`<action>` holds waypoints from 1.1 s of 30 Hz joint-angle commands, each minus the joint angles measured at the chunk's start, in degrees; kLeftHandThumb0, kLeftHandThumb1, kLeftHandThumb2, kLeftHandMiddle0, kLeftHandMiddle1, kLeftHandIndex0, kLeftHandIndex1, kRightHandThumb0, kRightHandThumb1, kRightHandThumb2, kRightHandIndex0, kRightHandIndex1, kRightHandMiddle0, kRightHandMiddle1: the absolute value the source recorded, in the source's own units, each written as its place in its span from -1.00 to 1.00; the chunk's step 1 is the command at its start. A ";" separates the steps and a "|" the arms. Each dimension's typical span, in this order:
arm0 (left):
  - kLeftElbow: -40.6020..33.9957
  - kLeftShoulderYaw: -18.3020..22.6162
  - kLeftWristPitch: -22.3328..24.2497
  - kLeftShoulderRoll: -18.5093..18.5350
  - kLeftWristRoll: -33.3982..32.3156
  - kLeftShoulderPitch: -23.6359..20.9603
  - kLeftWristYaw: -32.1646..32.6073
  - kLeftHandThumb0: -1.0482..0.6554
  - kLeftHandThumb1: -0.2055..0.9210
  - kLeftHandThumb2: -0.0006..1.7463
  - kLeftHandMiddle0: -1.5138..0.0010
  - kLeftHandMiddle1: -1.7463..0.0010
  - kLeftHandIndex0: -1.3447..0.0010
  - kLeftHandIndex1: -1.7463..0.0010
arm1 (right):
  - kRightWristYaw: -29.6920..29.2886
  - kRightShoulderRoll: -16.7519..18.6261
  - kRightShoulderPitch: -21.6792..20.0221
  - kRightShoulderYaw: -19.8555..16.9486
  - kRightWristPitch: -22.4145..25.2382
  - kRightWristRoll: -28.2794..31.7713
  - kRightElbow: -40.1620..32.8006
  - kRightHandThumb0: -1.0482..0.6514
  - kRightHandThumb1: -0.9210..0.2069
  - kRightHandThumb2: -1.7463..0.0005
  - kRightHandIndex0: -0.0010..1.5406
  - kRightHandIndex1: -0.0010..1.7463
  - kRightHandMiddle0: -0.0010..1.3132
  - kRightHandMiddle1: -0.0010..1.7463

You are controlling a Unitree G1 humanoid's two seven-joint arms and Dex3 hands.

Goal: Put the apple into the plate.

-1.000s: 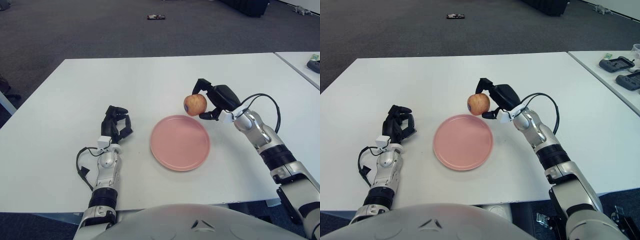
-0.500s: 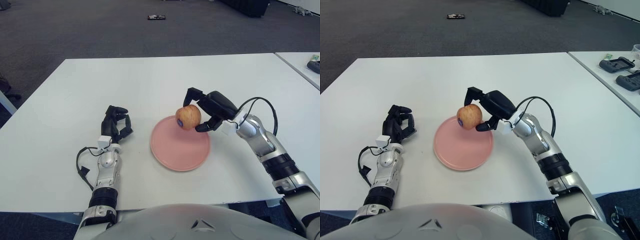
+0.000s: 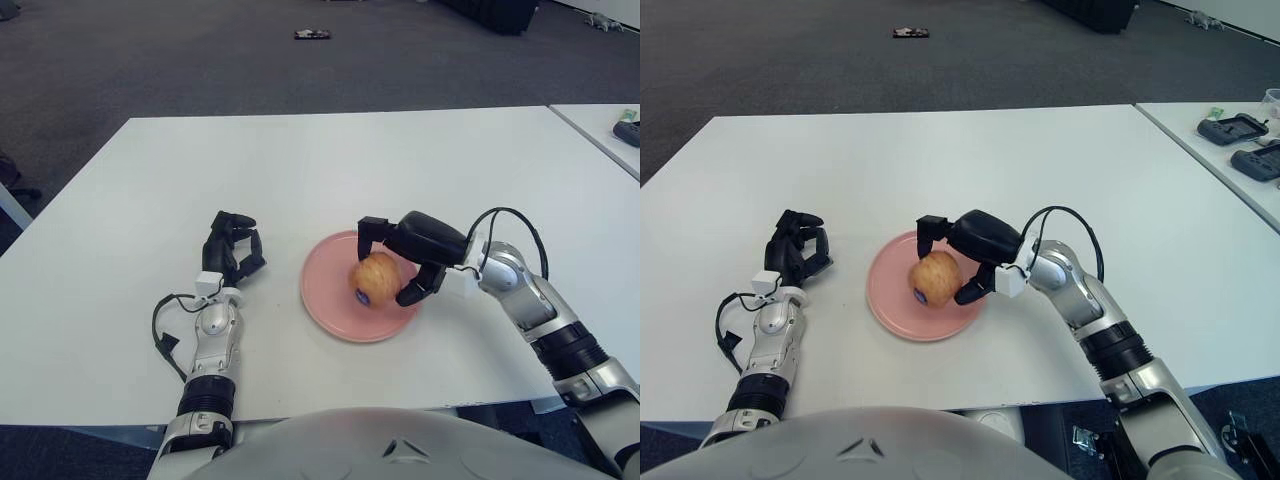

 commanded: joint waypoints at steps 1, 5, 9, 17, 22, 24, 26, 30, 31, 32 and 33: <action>2.25 -0.08 1.05 -0.49 -0.11 2.53 0.14 -0.27 0.24 0.27 -0.09 -1.00 0.30 -1.00 | -0.32 -0.46 -1.15 0.22 -3.37 -2.20 0.02 -0.42 0.39 -0.76 0.66 1.00 0.16 1.00; 2.51 0.09 0.53 -0.62 -0.68 2.43 -0.25 -0.27 0.24 0.27 -0.09 -1.00 0.30 -1.00 | 0.35 -0.62 -1.48 0.47 -4.41 -3.41 0.61 -0.39 0.27 -0.67 0.53 1.00 0.08 1.00; 2.57 0.07 0.20 -0.66 -0.65 2.42 -0.13 -0.27 0.24 0.27 -0.09 -1.00 0.30 -1.00 | 2.89 -0.81 -1.42 1.05 -2.67 -2.57 0.44 -0.32 0.01 -0.46 0.23 1.00 -0.11 1.00; 2.76 -0.23 0.51 -0.13 1.45 2.49 1.50 -0.27 0.24 0.27 -0.09 -1.00 0.30 -1.00 | 6.73 -1.93 -3.03 2.15 -3.37 -4.00 1.03 -0.62 -0.46 -0.10 -0.93 0.16 -0.93 0.46; 3.03 -0.47 0.06 0.05 1.52 2.51 1.48 -0.27 0.23 0.28 -0.10 -1.00 0.29 -1.00 | 5.85 -2.61 -3.76 1.88 -5.65 -6.12 1.76 -0.77 -0.70 0.12 -0.99 -0.59 -0.99 -0.09; 3.04 -0.51 0.00 0.05 1.35 2.52 1.31 -0.27 0.23 0.28 -0.10 -1.00 0.29 -1.00 | 5.56 -2.74 -3.81 1.79 -6.12 -6.40 2.00 -0.83 -0.82 0.19 -1.00 -0.83 -0.99 -0.33; 2.95 -0.46 0.33 -0.09 0.86 2.55 1.02 -0.27 0.23 0.28 -0.10 -1.00 0.29 -1.00 | 4.96 -2.91 -3.80 1.66 -6.88 -7.02 2.29 -0.87 -0.89 0.24 -1.00 -0.91 -1.00 -0.48; 2.79 -0.23 0.35 -0.38 -0.50 2.61 0.12 -0.27 0.23 0.28 -0.09 -1.00 0.29 -1.00 | 3.63 -2.96 -3.92 1.51 -8.16 -8.10 3.04 -0.96 -0.98 0.26 -1.00 -0.98 -1.00 -0.75; 2.79 -0.18 0.26 -0.44 -0.79 2.62 -0.11 -0.27 0.23 0.28 -0.09 -1.00 0.29 -1.00 | 3.25 -2.92 -3.96 1.47 -8.48 -8.36 3.29 -0.97 -0.98 0.26 -1.00 -0.99 -1.00 -0.77; 2.79 -0.14 0.21 -0.48 -0.99 2.62 -0.29 -0.27 0.22 0.28 -0.10 -1.00 0.29 -1.00 | 2.86 -2.84 -3.99 1.42 -8.75 -8.56 3.53 -0.98 -0.99 0.25 -1.00 -0.99 -1.00 -0.81; 2.78 -0.10 0.18 -0.51 -1.14 2.62 -0.43 -0.27 0.22 0.29 -0.10 -1.00 0.29 -1.00 | 2.55 -2.79 -4.02 1.39 -8.97 -8.71 3.72 -0.98 -0.99 0.24 -1.00 -0.99 -1.00 -0.83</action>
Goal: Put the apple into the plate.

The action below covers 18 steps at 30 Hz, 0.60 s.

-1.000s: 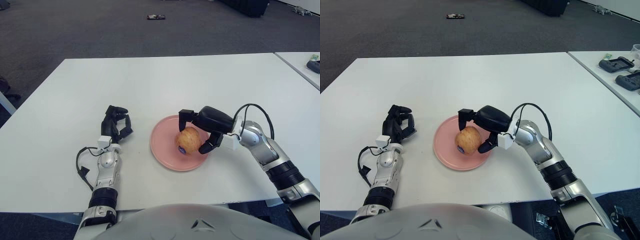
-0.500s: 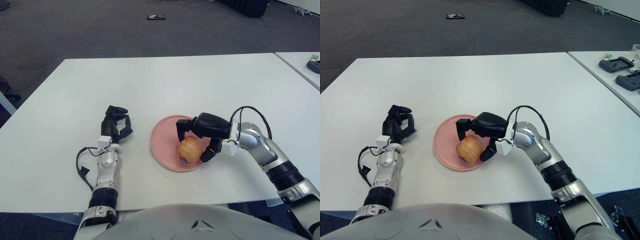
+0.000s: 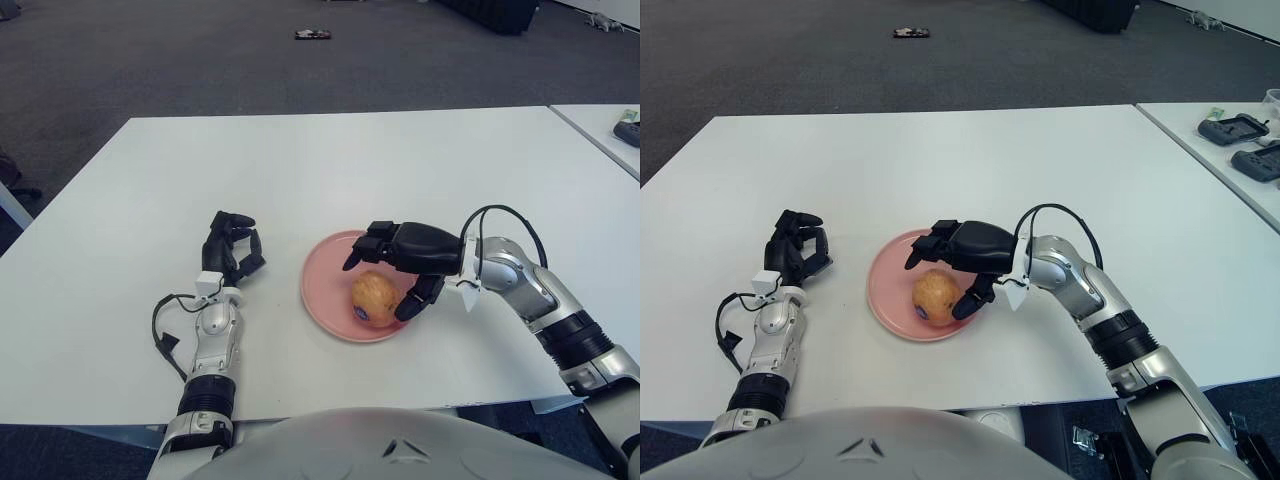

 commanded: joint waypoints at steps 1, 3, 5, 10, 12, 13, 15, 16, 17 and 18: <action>2.53 -0.02 0.28 -0.57 -0.90 2.69 -0.98 -0.27 0.22 0.29 -0.11 -1.00 0.28 -1.00 | -1.53 -0.30 -0.82 -0.84 -1.05 -0.87 1.14 -0.99 -0.99 0.24 -1.00 -1.00 -1.00 -0.86; 2.60 0.14 0.42 -0.69 -1.59 2.64 -1.53 -0.27 0.21 0.29 -0.11 -1.00 0.28 -1.00 | -1.89 -0.20 -0.88 -0.87 -1.35 -0.58 1.69 -1.00 -1.00 0.24 -1.00 -1.00 -1.00 -0.90; 2.75 0.32 0.47 -0.80 -2.14 2.56 -1.91 -0.27 0.20 0.30 -0.11 -1.00 0.28 -1.00 | -2.10 -0.15 -0.96 -0.88 -1.55 -0.13 2.16 -1.00 -1.00 0.23 -1.00 -1.00 -1.00 -0.93; 3.27 0.57 0.76 -0.81 -1.51 2.27 -1.10 -0.27 0.21 0.29 -0.08 -1.00 0.28 -1.00 | -1.65 -0.35 -1.92 -1.43 -1.60 2.15 2.81 -1.00 -1.00 0.23 -1.00 -1.00 -1.00 -0.98; 3.52 0.60 0.89 -0.70 -1.01 2.14 -0.65 -0.27 0.22 0.29 -0.07 -1.00 0.29 -1.00 | -1.15 -0.31 -2.36 -1.61 -1.25 3.26 2.74 -1.00 -1.00 0.24 -1.00 -1.00 -1.00 -0.99; 3.63 0.60 0.82 -0.65 -0.77 2.10 -0.48 -0.27 0.22 0.28 -0.06 -1.00 0.29 -1.00 | -0.89 -0.28 -2.58 -1.69 -1.01 3.80 2.63 -1.00 -1.00 0.25 -1.00 -1.00 -1.00 -0.99; 3.77 0.49 0.60 -0.49 -0.06 2.10 -0.03 -0.27 0.23 0.28 -0.06 -1.00 0.29 -1.00 | -0.15 -0.14 -3.24 -2.01 -0.04 5.34 1.96 -1.00 -1.00 0.27 -1.00 -1.00 -1.00 -1.00; 3.82 0.41 0.49 -0.41 0.33 2.11 0.24 -0.27 0.23 0.28 -0.06 -1.00 0.29 -1.00 | 0.28 -0.06 -3.62 -2.20 0.56 6.20 1.52 -1.00 -1.00 0.29 -1.00 -1.00 -1.00 -1.00; 3.87 0.29 0.31 -0.28 0.78 2.14 0.48 -0.27 0.23 0.27 -0.05 -1.00 0.30 -1.00 | 0.73 0.10 -4.01 -2.56 1.54 7.31 0.67 -1.00 -1.00 0.31 -1.00 -1.00 -1.00 -1.00; 3.98 0.23 0.19 -0.17 1.05 2.10 0.62 -0.27 0.24 0.27 -0.05 -1.00 0.30 -1.00 | 1.05 0.26 -4.30 -2.79 2.22 8.04 0.15 -1.00 -1.00 0.35 -1.00 -1.00 -1.00 -1.00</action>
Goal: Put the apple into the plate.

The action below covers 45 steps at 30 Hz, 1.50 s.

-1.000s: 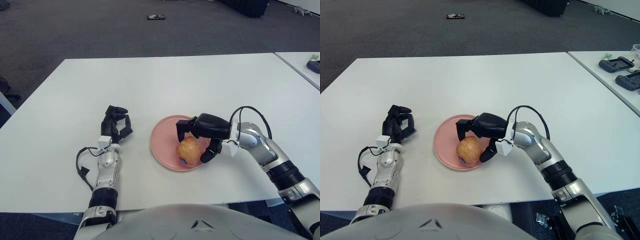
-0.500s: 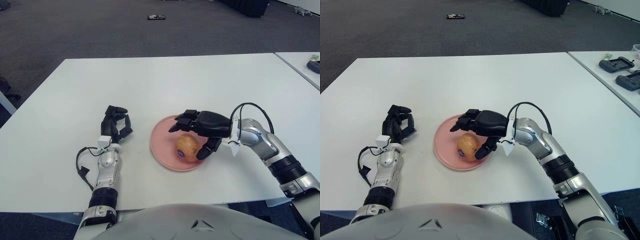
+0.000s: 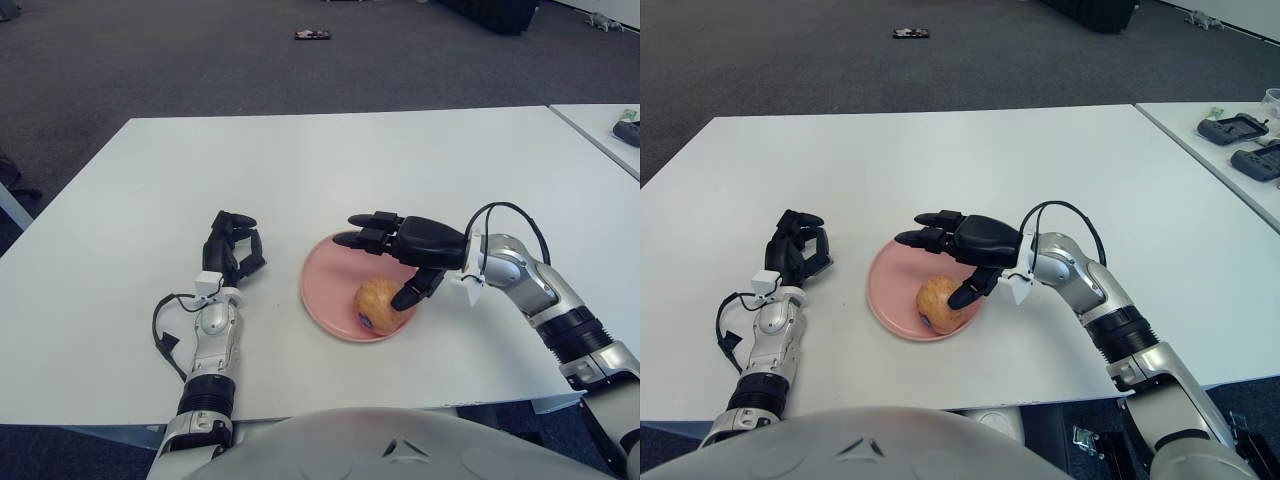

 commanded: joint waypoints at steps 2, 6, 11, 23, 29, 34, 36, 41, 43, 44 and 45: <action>3.58 -0.17 0.19 -0.05 0.94 2.29 0.81 -0.27 0.24 0.27 -0.06 -1.00 0.30 -1.00 | 1.61 0.49 -2.79 -2.22 4.02 4.56 -3.80 -1.00 -1.00 0.39 -1.00 -1.00 -1.00 -1.00; 3.68 -0.21 0.06 0.05 0.46 2.27 0.12 -0.27 0.25 0.27 -0.08 -1.00 0.30 -1.00 | 1.63 1.03 -2.30 -3.82 7.80 6.25 -7.54 -1.00 -0.98 0.46 -1.00 -1.00 -1.00 -1.00; 4.21 0.09 -0.23 0.03 -0.84 2.04 -1.05 -0.27 0.22 0.28 -0.09 -1.00 0.29 -1.00 | -1.86 3.33 -1.42 -6.18 10.13 5.28 -8.95 -1.00 -0.93 0.49 -1.00 -1.00 -1.00 -1.00; 4.76 0.42 -2.00 -0.14 -1.61 2.13 -2.35 -0.27 0.21 0.29 -0.08 -1.00 0.28 -1.00 | -12.48 10.95 3.37 -14.15 14.81 9.67 -9.12 -0.83 -1.00 0.19 -0.97 -0.96 -0.99 -0.83; 4.48 0.31 -1.68 -0.06 -1.04 2.21 -1.87 -0.27 0.22 0.29 -0.09 -1.00 0.28 -1.00 | -25.02 17.46 6.78 -17.82 17.69 3.68 -10.18 -0.66 -0.93 0.10 -0.99 -0.35 -1.00 -0.11; 4.52 0.26 -1.26 0.18 -0.43 2.10 -1.46 -0.27 0.25 0.26 -0.07 -1.00 0.31 -1.00 | -34.39 20.24 10.52 -21.39 17.70 1.17 -5.81 -0.47 -0.69 -0.16 -1.00 0.04 -1.00 0.41; 4.49 0.21 -1.19 0.23 -0.03 2.13 -1.16 -0.26 0.26 0.25 -0.06 -1.00 0.31 -1.00 | -35.98 20.59 11.12 -22.12 18.74 0.60 -6.00 -0.43 -0.66 -0.21 -1.00 0.11 -1.00 0.49; 4.27 -0.07 -0.73 0.35 1.18 2.24 -0.02 -0.27 0.25 0.26 -0.10 -1.00 0.30 -1.00 | -39.09 21.41 12.02 -23.32 20.33 0.25 -5.34 -0.29 -0.58 -0.38 -0.96 0.27 -1.00 0.64; 4.37 -0.14 -0.64 0.44 1.38 2.15 0.30 -0.27 0.24 0.27 -0.10 -1.00 0.30 -1.00 | -39.93 21.69 12.05 -23.41 20.47 0.55 -4.81 -0.27 -0.57 -0.41 -0.93 0.29 -1.00 0.67; 4.40 -0.18 -0.62 0.48 1.40 2.13 0.39 -0.27 0.24 0.27 -0.10 -1.00 0.30 -1.00 | -40.17 21.69 12.04 -23.35 20.51 0.60 -4.70 -0.26 -0.57 -0.42 -0.93 0.31 -1.00 0.69; 4.46 -0.28 -0.43 0.53 1.66 2.05 0.72 -0.27 0.24 0.27 -0.10 -1.00 0.30 -1.00 | -40.53 21.91 12.21 -23.46 20.62 0.95 -4.26 -0.26 -0.57 -0.43 -0.92 0.31 -1.00 0.69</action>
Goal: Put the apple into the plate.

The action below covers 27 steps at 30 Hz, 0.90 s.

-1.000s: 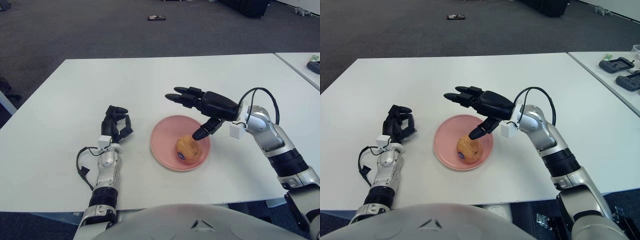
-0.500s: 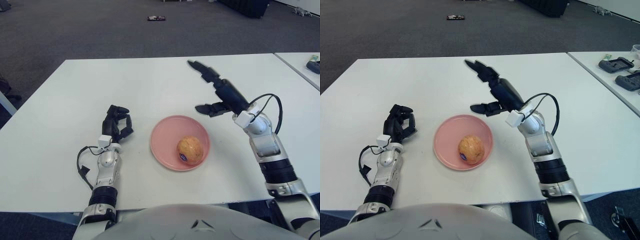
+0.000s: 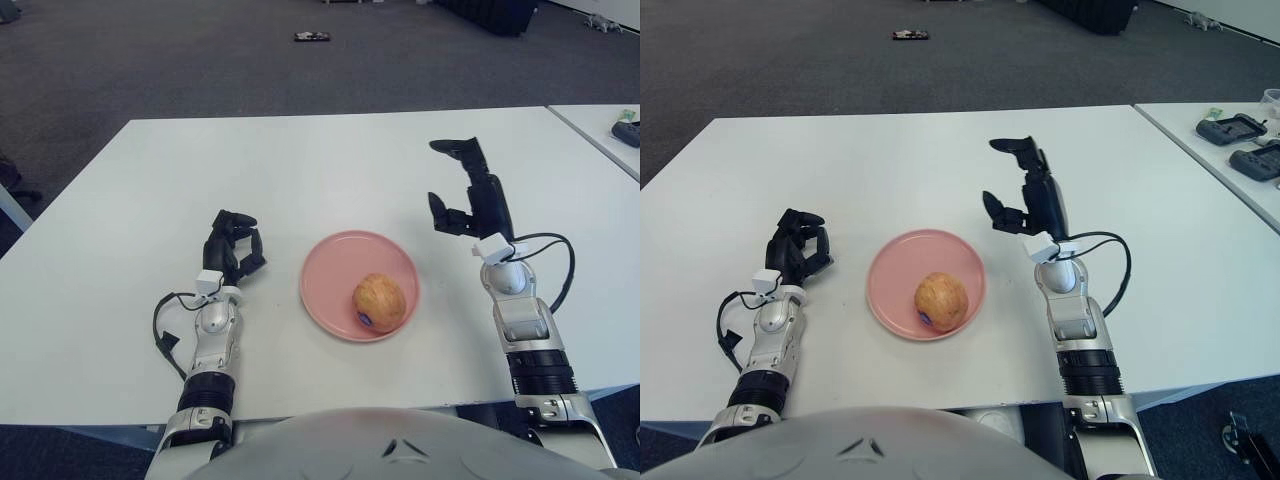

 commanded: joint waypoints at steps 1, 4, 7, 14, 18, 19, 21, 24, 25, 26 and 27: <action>2.98 -0.44 0.57 -0.17 1.63 2.81 1.21 -0.27 0.23 0.27 -0.10 -1.00 0.29 -1.00 | -1.43 1.09 -0.31 -0.33 0.40 0.40 1.25 -0.25 -0.56 -0.44 -0.91 0.32 -0.96 0.71; 2.91 -0.61 0.88 -0.16 1.08 2.77 0.74 -0.27 0.23 0.28 -0.11 -1.00 0.29 -1.00 | -2.54 2.27 0.70 -1.00 1.23 1.88 2.68 -0.21 -0.52 -0.47 -0.87 0.34 -0.85 0.73; 2.78 -0.64 1.03 -0.23 0.48 2.75 0.32 -0.27 0.22 0.28 -0.11 -1.00 0.29 -1.00 | -4.08 3.19 1.35 -1.65 2.20 1.92 3.76 -0.19 -0.79 0.03 -0.80 0.33 -0.76 0.89; 2.67 -0.49 0.71 -0.50 -0.52 2.67 -0.15 -0.27 0.21 0.29 -0.11 -1.00 0.28 -1.00 | -8.41 3.97 2.06 -2.41 5.22 -0.70 5.75 -0.18 -0.87 0.26 -0.59 0.35 -0.66 0.99; 2.82 -0.42 0.17 -0.58 -0.86 2.63 -0.59 -0.27 0.21 0.29 -0.10 -1.00 0.28 -1.00 | -9.49 3.56 2.12 -2.06 5.80 -1.46 6.88 -0.20 -0.71 0.13 -0.46 0.39 -0.57 1.00; 2.85 -0.41 0.10 -0.58 -0.94 2.62 -0.72 -0.27 0.21 0.30 -0.11 -1.00 0.28 -1.00 | -9.68 3.46 2.13 -1.95 5.82 -1.59 7.32 -0.20 -0.69 0.11 -0.43 0.40 -0.55 1.00; 2.87 -0.46 0.15 -0.52 -0.83 2.60 -0.72 -0.27 0.21 0.30 -0.11 -1.00 0.28 -1.00 | -9.54 3.34 2.22 -1.61 6.51 -1.80 8.25 -0.20 -0.66 0.09 -0.39 0.42 -0.54 1.00; 2.93 -0.49 0.26 -0.44 -0.42 2.55 -0.39 -0.27 0.21 0.30 -0.11 -1.00 0.28 -1.00 | -9.09 3.37 2.35 -1.24 7.40 -1.57 9.09 -0.21 -0.65 0.08 -0.34 0.44 -0.53 1.00; 2.98 -0.50 0.29 -0.42 -0.26 2.53 -0.24 -0.27 0.21 0.29 -0.10 -1.00 0.28 -1.00 | -8.91 3.42 2.42 -1.11 7.70 -1.42 9.43 -0.21 -0.64 0.07 -0.32 0.46 -0.52 1.00; 3.00 -0.51 0.30 -0.40 -0.16 2.52 -0.15 -0.27 0.22 0.29 -0.09 -1.00 0.28 -1.00 | -8.81 3.44 2.46 -1.01 7.90 -1.31 9.65 -0.21 -0.64 0.07 -0.32 0.47 -0.52 1.00; 3.06 -0.50 0.27 -0.41 -0.19 2.50 -0.20 -0.27 0.22 0.29 -0.09 -1.00 0.29 -1.00 | -8.58 3.58 2.61 -0.88 8.13 -0.97 10.22 -0.21 -0.63 0.06 -0.31 0.48 -0.52 1.00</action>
